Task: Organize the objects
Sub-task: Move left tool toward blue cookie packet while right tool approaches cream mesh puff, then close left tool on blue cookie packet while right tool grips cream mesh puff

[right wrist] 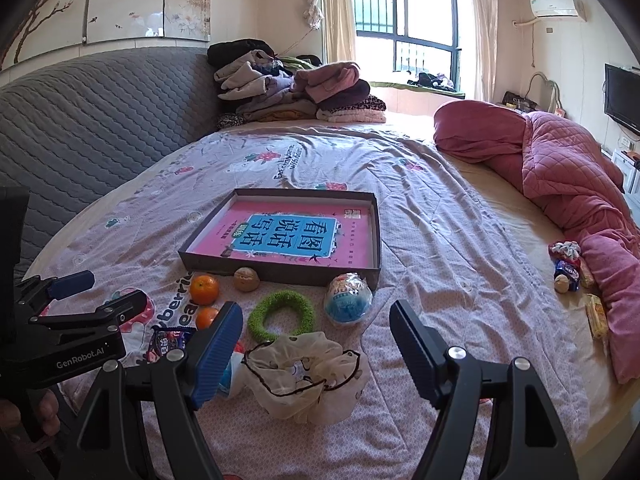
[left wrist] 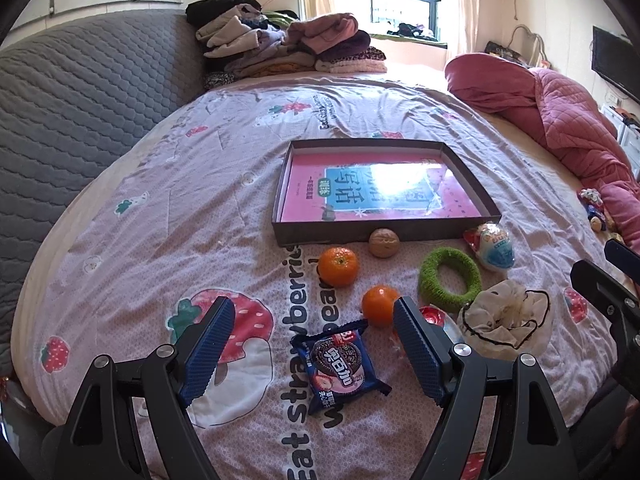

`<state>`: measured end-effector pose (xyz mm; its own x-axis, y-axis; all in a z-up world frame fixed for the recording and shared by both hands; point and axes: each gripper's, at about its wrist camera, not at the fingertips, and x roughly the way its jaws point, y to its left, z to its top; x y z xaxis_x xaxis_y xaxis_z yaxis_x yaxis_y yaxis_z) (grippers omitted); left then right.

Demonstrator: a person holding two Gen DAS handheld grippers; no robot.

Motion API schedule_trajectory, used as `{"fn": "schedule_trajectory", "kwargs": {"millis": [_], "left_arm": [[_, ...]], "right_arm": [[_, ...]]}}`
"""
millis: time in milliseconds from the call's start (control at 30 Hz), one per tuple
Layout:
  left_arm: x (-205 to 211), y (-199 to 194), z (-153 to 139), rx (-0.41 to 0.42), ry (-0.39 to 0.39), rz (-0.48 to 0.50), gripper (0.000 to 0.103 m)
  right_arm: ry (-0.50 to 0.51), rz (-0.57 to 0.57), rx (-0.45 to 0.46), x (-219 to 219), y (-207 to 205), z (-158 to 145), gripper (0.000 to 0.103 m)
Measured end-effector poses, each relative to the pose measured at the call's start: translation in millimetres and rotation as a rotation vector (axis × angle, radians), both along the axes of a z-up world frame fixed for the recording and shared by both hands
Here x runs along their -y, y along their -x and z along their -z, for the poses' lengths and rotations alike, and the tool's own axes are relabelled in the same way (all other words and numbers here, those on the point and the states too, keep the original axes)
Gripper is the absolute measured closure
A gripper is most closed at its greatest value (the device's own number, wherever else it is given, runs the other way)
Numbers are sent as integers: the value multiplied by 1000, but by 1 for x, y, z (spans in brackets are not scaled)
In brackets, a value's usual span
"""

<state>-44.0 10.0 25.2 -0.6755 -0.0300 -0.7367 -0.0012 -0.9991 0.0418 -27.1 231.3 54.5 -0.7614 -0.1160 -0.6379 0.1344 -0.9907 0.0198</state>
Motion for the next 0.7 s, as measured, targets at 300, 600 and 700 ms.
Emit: {"fn": "schedule_trajectory", "kwargs": {"millis": [300, 600, 700], "left_arm": [[2, 8, 38, 91, 1, -16, 21], [0, 14, 61, 152, 4, -17, 21], [1, 19, 66, 167, -5, -22, 21]], "right_arm": [[4, 18, 83, -10, 13, 31, 27], [-4, 23, 148, -14, 23, 56, 27], [1, 31, 165, -16, 28, 62, 27]]}}
